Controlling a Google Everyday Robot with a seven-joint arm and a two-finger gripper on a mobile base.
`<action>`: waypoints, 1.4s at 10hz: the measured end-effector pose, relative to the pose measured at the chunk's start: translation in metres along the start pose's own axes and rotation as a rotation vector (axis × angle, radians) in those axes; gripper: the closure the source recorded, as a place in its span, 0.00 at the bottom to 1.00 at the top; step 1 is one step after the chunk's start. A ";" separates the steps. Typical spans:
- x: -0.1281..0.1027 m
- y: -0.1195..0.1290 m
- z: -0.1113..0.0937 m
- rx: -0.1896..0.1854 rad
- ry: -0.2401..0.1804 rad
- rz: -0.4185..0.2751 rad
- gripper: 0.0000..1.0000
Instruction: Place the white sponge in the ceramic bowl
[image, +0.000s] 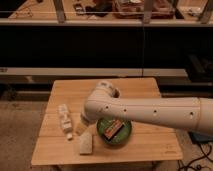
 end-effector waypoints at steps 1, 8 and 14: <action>0.003 -0.007 0.011 0.008 -0.015 -0.017 0.20; -0.017 0.002 0.081 0.025 -0.091 -0.114 0.20; -0.018 0.001 0.086 0.049 -0.071 -0.106 0.20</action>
